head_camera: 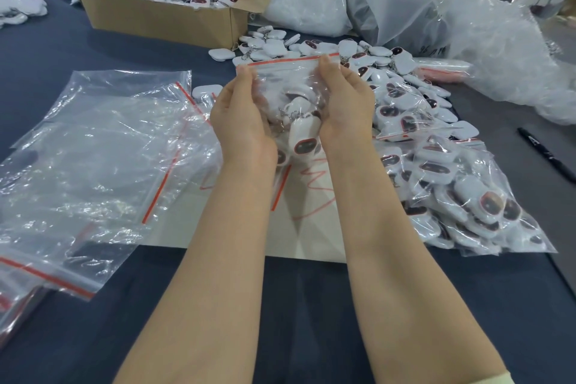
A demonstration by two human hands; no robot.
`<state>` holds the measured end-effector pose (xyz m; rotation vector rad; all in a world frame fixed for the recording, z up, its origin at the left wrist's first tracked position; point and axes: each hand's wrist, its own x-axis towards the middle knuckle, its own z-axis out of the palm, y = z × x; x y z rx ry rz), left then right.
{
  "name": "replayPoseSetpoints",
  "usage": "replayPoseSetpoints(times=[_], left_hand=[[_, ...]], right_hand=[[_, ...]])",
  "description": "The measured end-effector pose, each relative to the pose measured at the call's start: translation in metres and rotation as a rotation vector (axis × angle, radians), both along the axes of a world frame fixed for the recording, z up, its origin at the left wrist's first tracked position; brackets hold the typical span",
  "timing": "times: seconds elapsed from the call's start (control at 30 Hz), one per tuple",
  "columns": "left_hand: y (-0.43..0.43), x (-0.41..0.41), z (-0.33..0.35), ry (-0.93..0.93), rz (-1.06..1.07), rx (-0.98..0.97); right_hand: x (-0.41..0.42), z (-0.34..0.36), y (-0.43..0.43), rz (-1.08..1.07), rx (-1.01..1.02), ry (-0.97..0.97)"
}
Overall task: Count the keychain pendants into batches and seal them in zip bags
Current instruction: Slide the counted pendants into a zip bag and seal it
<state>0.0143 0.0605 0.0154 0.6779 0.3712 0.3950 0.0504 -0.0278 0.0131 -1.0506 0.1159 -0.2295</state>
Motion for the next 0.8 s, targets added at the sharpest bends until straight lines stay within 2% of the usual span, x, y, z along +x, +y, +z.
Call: replayPoseSetpoints(times=[0.13, 0.2, 0.23, 0.3, 0.43, 0.53, 0.6, 0.7, 0.77, 0.8], left_hand=[[0.001, 0.001, -0.001, -0.008, -0.034, -0.02], [0.003, 0.001, -0.003, -0.02, -0.027, -0.034], [0.004, 0.002, -0.004, -0.025, -0.017, -0.04], [0.005, 0.003, -0.006, -0.021, 0.013, -0.023], [0.004, 0.004, -0.012, 0.042, 0.069, 0.229], [0.002, 0.003, -0.016, 0.066, 0.085, 0.351], [0.0, 0.002, -0.015, 0.056, 0.074, 0.382], [-0.003, 0.001, -0.013, 0.061, 0.076, 0.412], [-0.003, 0.0, -0.015, 0.073, 0.108, 0.457], [-0.003, -0.001, -0.016, 0.079, 0.119, 0.461]], right_hand=[[0.001, 0.001, -0.004, 0.024, 0.113, 0.048], [0.003, 0.001, -0.01, 0.076, 0.108, 0.079], [0.005, 0.0, -0.014, 0.122, 0.044, 0.087], [0.005, -0.003, -0.022, 0.277, -0.21, 0.112], [0.002, -0.013, -0.027, 0.523, -0.721, 0.11], [0.002, -0.014, -0.026, 0.5, -0.832, 0.105], [-0.001, -0.012, -0.025, 0.437, -0.835, 0.171], [-0.003, -0.011, -0.03, 0.335, -0.674, 0.283], [-0.004, -0.006, -0.032, 0.16, -0.451, 0.275], [-0.003, -0.003, -0.034, 0.044, -0.275, 0.238]])
